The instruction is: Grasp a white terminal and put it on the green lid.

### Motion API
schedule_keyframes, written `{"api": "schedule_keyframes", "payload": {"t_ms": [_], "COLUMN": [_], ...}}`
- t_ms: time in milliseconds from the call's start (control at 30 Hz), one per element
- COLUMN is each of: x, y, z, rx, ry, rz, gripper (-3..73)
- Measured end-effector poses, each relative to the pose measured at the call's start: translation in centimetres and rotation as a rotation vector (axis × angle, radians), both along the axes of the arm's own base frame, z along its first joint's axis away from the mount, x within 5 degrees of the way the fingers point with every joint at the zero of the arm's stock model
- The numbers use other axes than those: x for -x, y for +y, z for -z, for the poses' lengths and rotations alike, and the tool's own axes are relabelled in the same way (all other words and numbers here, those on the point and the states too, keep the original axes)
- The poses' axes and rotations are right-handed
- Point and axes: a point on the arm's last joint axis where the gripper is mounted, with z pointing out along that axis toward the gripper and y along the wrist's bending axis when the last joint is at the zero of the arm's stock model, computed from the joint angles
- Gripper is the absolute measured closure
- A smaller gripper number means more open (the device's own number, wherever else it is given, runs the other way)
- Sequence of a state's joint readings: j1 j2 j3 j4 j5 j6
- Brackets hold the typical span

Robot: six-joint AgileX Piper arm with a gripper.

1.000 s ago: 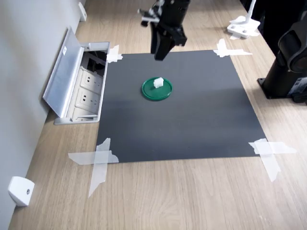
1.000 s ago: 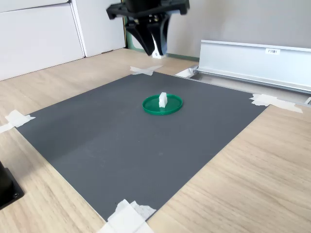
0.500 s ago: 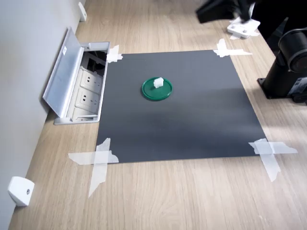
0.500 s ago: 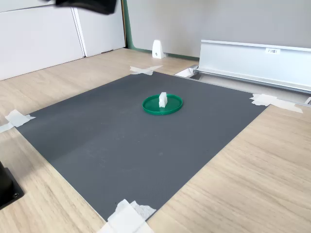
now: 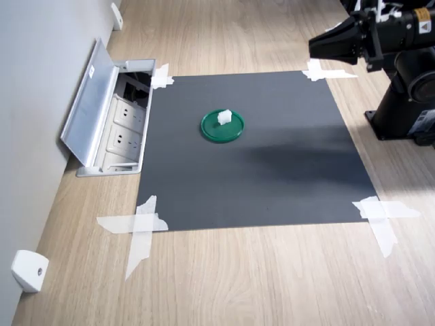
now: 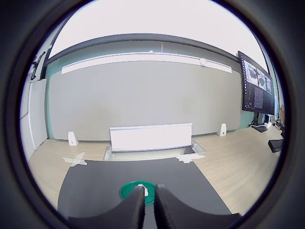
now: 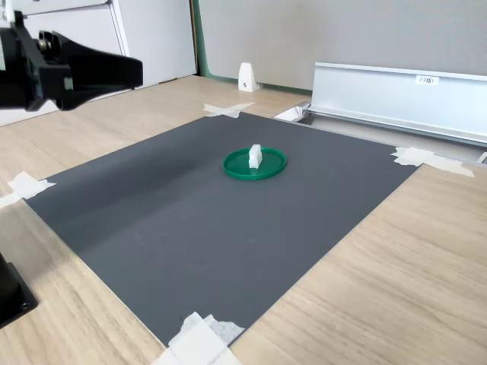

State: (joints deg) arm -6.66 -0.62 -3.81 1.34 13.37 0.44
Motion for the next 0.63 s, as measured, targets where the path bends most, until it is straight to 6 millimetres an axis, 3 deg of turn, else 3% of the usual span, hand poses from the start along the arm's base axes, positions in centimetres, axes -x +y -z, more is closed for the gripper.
{"api": "schedule_keyframes", "payload": {"t_ms": [233,633], "x": [-0.1,0.0], "y": [0.0,0.0], "z": [2.5,2.7], "rx": [-0.013,-0.016], "ry": [0.139,0.174], "rz": [-0.001,-0.001], "gripper": [62.3,62.4]}}
